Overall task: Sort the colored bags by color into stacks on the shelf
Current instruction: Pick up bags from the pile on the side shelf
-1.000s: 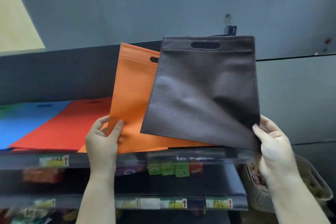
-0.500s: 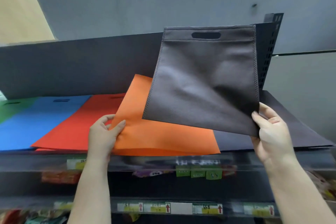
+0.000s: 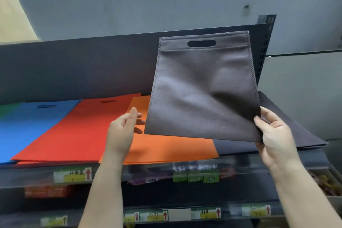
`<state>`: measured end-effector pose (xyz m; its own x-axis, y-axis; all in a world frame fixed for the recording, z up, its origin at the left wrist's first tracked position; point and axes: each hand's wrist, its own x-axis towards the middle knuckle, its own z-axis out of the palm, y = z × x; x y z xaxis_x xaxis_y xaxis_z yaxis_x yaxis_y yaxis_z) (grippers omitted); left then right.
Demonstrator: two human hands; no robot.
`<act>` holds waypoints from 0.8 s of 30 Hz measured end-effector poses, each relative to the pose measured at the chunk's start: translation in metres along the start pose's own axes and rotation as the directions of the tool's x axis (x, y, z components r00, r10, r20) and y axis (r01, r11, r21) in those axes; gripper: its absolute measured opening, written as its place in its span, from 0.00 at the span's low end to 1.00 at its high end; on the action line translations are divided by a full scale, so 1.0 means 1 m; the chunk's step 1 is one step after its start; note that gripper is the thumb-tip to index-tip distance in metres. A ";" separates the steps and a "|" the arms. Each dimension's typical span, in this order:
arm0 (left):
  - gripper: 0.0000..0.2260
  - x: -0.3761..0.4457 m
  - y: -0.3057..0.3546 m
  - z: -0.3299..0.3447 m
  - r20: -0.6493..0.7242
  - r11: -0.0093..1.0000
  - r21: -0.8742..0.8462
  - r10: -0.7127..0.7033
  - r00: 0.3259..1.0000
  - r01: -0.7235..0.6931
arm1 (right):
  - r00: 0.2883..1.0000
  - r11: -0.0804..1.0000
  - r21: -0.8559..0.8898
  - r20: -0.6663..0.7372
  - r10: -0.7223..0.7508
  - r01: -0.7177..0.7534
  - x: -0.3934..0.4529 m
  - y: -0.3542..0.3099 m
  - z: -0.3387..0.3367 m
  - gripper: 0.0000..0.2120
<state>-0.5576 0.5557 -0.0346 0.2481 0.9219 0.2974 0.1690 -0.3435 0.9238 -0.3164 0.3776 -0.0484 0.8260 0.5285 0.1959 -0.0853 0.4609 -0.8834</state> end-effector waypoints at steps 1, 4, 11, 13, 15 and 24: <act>0.18 -0.003 0.007 0.011 0.071 0.998 -0.064 -0.008 0.997 0.013 | 1.000 1.000 -0.013 -0.004 -0.002 0.002 0.000 -0.001 -0.005 0.15; 0.17 -0.012 0.018 0.045 0.211 0.996 -0.081 0.043 0.976 -0.027 | 0.999 0.998 -0.062 -0.034 -0.024 0.022 0.003 -0.005 -0.023 0.15; 0.09 -0.030 0.036 0.111 0.171 0.960 0.170 0.195 0.966 -0.223 | 0.976 0.907 -0.386 -0.060 -0.208 0.169 0.028 -0.030 -0.071 0.15; 0.10 -0.035 0.038 0.126 0.174 0.928 0.276 0.207 0.963 -0.250 | 0.962 0.813 -0.539 -0.019 -0.274 0.221 0.035 -0.039 -0.081 0.14; 0.12 -0.040 0.039 0.139 0.184 0.874 0.399 0.220 0.958 -0.277 | 0.951 0.698 -0.677 0.007 -0.310 0.232 0.043 -0.045 -0.090 0.13; 0.18 -0.055 0.042 0.170 0.246 0.554 0.801 0.039 0.968 -0.226 | 0.989 0.171 -0.980 0.085 -0.119 0.104 0.065 -0.044 -0.115 0.14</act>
<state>-0.4018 0.4602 -0.0533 0.4818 0.8355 0.2642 0.8019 -0.5420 0.2514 -0.1948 0.3097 -0.0460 0.7801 0.5282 0.3353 0.6176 -0.5646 -0.5476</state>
